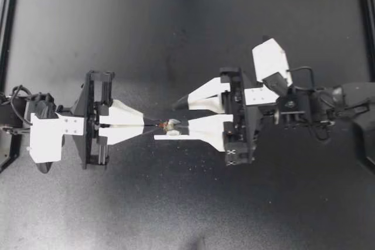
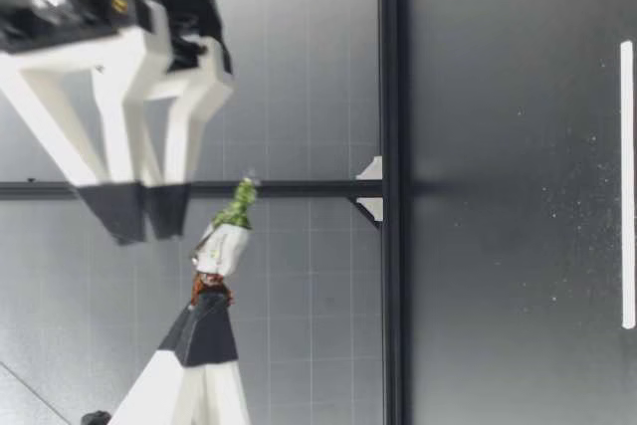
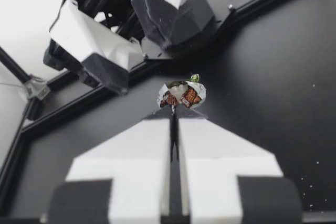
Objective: Pick up the candy and unwrap it.
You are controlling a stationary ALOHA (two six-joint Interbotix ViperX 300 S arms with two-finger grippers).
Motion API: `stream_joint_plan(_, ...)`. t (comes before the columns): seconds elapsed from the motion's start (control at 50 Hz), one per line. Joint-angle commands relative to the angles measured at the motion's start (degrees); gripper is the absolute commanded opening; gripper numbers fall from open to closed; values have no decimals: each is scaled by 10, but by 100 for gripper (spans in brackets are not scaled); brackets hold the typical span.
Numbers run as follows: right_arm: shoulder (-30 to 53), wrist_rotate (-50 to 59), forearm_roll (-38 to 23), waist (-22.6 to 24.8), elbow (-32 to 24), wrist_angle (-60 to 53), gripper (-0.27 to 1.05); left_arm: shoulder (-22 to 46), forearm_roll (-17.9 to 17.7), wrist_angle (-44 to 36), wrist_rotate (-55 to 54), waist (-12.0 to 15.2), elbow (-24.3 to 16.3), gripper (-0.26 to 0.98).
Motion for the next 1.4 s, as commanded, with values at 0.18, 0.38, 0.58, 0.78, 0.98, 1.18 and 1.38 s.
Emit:
stream_joint_plan(0.18,2,4,-2,-4,-16,8,54,-19,1,-8,-4,-2,-8,-17)
stream_joint_plan(0.38,6,3,-3,-4,-18,26,50,-21,1,-8,-4,-2,-7,-17)
stream_joint_plan(0.58,4,1,-10,-4,-18,30,26,-19,0,-9,-6,-2,-4,-17)
stream_joint_plan(0.78,4,1,-45,-4,-24,30,-7,-18,0,-9,-6,-2,-5,-17)
stream_joint_plan(0.98,-2,-1,-45,-4,-23,35,-19,-18,-4,-8,-15,-2,4,-17)
stream_joint_plan(1.18,-7,-12,-45,-6,-26,61,-19,-19,-6,-5,-61,-2,16,-14)
stream_joint_plan(1.38,-10,-40,-46,-12,-40,98,-19,-20,-7,-3,-112,-2,27,9)
